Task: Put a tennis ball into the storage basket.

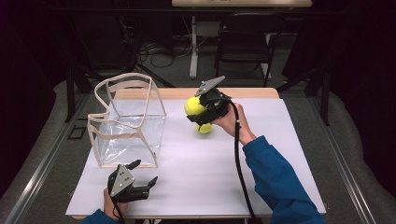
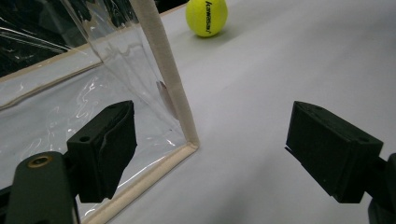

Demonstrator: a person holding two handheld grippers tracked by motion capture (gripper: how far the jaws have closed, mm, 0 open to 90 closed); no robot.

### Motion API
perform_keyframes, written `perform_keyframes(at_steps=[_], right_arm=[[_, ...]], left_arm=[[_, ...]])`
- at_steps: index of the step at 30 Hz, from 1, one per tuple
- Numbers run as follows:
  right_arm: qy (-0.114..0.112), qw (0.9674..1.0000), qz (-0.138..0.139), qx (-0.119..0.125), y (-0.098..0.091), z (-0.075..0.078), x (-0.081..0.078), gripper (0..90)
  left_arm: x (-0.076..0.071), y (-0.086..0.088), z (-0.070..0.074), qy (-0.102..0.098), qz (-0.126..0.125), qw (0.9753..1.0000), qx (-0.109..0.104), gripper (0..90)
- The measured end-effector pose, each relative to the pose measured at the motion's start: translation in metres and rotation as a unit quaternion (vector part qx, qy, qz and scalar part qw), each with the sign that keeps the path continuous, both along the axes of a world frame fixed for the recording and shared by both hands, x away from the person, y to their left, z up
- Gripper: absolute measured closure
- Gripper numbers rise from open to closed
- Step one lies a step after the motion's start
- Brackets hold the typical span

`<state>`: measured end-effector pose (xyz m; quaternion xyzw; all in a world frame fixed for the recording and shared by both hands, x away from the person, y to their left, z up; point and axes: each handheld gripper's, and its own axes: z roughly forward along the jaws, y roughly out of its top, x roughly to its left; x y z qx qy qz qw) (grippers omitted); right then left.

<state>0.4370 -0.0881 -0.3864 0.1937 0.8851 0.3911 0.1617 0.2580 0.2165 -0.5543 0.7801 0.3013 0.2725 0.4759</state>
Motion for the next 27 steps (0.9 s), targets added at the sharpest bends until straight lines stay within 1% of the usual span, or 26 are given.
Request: perform_keyframes(at_steps=[7,13,20,23,27], right_arm=[[-0.001,1.0,0.007,-0.004,0.008,0.005,0.002,26.7],[0.001,0.9999,0.011,-0.005,0.014,0.009,0.005,26.7],[0.004,0.9999,0.01,-0.005,0.017,0.01,0.007,26.7],[0.004,0.9999,0.01,-0.004,0.018,0.01,0.008,26.7],[0.006,0.9999,0.01,-0.008,0.021,0.01,0.011,26.7]], left_arm=[[0.001,0.0,-0.001,0.003,-0.002,1.0,0.0,16.1],[0.001,0.0,0.0,0.0,-0.003,1.0,0.002,16.1],[0.001,0.001,0.0,0.0,-0.001,1.0,-0.001,16.1],[0.001,0.0,0.0,0.0,-0.002,1.0,0.002,16.1],[0.001,0.0,0.0,-0.001,-0.002,1.0,0.0,16.1]])
